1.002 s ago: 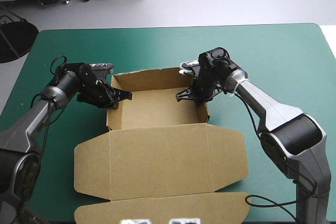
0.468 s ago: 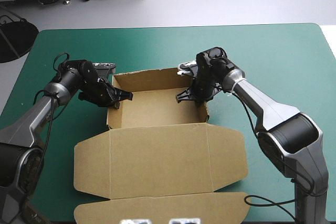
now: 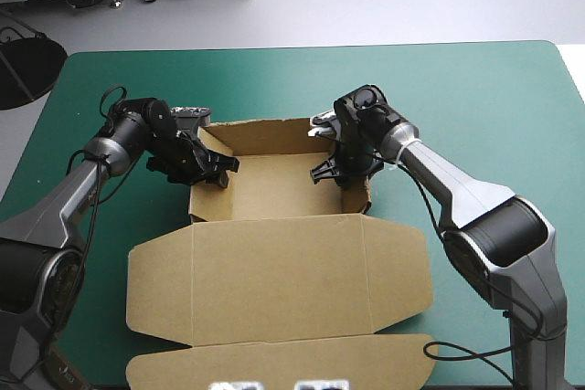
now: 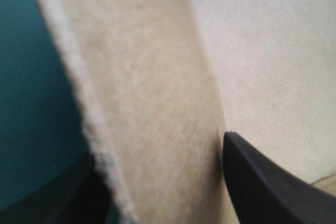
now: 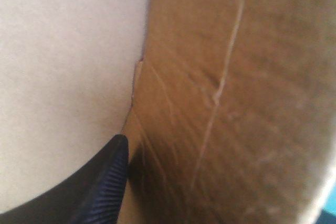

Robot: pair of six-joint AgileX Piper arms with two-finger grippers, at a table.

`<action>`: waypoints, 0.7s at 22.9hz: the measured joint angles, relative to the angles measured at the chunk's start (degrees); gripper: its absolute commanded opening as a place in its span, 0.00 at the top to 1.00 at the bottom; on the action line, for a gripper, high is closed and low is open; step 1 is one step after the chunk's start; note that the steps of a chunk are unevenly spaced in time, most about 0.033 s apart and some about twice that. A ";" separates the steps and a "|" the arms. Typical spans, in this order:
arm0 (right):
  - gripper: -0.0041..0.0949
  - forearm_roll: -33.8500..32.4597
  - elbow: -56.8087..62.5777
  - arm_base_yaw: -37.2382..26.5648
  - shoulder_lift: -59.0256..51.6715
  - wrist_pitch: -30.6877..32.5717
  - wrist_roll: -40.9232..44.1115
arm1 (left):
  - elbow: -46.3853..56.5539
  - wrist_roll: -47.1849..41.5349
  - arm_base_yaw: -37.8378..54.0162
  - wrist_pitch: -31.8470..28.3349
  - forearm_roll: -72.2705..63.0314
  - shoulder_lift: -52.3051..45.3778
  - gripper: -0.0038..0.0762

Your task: Fold the box

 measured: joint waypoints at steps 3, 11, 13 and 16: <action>0.49 -0.38 -0.08 0.07 0.00 -0.03 -0.06 | -0.46 0.00 -0.07 -0.17 0.59 0.07 0.35; 0.49 -0.97 -6.61 0.07 0.77 -0.21 -0.06 | -7.27 0.00 -0.07 3.22 2.24 0.14 0.35; 0.49 -0.97 -9.45 0.07 0.77 -0.21 -0.06 | -10.30 0.00 -0.07 4.96 2.43 0.14 0.36; 0.49 -0.97 -13.12 0.07 0.05 -0.08 -0.06 | -16.32 -0.39 -0.07 9.36 7.05 0.14 0.44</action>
